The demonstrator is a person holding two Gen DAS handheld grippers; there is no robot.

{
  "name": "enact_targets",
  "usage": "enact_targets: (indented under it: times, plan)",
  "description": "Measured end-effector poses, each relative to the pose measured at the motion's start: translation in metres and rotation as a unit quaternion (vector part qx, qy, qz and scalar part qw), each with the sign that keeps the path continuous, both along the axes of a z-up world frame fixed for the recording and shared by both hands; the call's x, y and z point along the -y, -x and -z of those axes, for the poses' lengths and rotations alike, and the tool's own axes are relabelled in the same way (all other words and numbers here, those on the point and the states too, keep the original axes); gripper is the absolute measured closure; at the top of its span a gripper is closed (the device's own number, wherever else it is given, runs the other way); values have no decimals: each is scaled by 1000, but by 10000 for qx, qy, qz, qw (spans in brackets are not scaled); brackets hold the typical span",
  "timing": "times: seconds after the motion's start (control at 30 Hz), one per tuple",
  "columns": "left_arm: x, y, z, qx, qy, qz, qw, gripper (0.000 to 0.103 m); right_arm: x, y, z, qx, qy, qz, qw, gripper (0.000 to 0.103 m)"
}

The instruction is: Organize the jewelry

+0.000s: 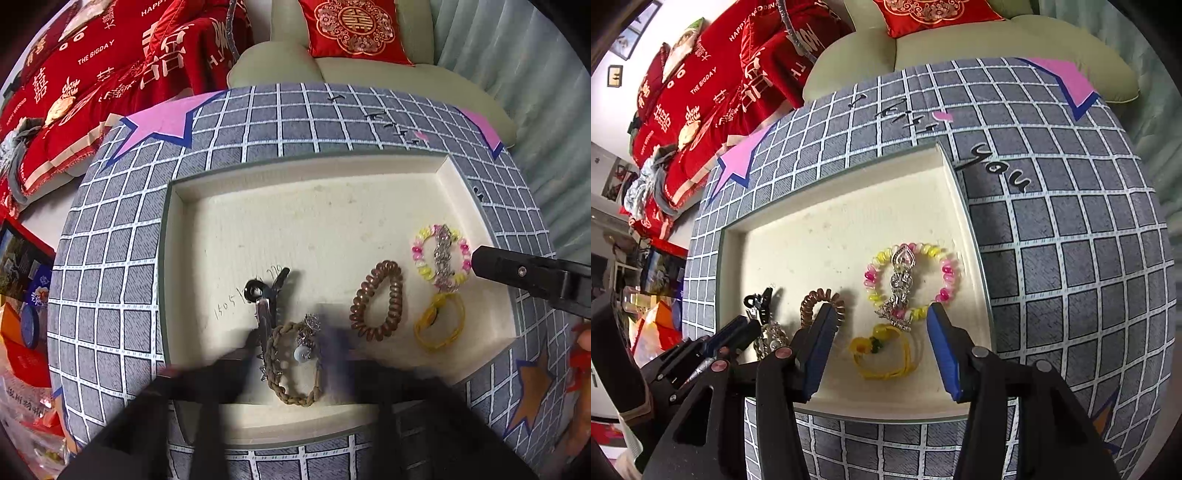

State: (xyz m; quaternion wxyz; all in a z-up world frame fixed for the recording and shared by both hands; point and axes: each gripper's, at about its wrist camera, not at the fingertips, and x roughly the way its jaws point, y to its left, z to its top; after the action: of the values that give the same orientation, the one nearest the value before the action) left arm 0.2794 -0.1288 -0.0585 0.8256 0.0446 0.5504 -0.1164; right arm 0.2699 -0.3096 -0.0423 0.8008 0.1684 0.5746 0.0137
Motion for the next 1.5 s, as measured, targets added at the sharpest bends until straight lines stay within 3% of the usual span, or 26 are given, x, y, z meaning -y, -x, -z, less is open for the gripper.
enact_targets:
  times: [0.07, 0.27, 0.33, 0.73, 1.3, 1.4, 1.5]
  plan:
    - [-3, 2, -7, 306, -57, -131, 9994, 0, 2, 1, -3, 31, -6, 31, 10000, 48]
    - [-7, -2, -9, 286, -51, -157, 9995, 0, 4, 3, -9, 56, 21, 89, 9999, 44]
    - [-9, 0, -11, 329, -95, -165, 9993, 0, 3, 6, -10, 57, 3, 83, 9999, 20]
    - [-27, 47, -19, 215, -210, -183, 9994, 0, -12, 49, -14, -117, -14, -29, 9999, 20]
    - [-63, 144, -23, 124, -273, -136, 9995, 0, -35, 153, -14, -88, 697, 120, 9975, 17]
    - [-68, 156, -26, 192, -319, -130, 9992, 0, -38, 165, -22, 80, 924, 172, 9955, 0]
    - [-72, 163, -30, 248, -286, -125, 9992, 0, -45, 178, -32, 338, 1169, 132, 9925, 0]
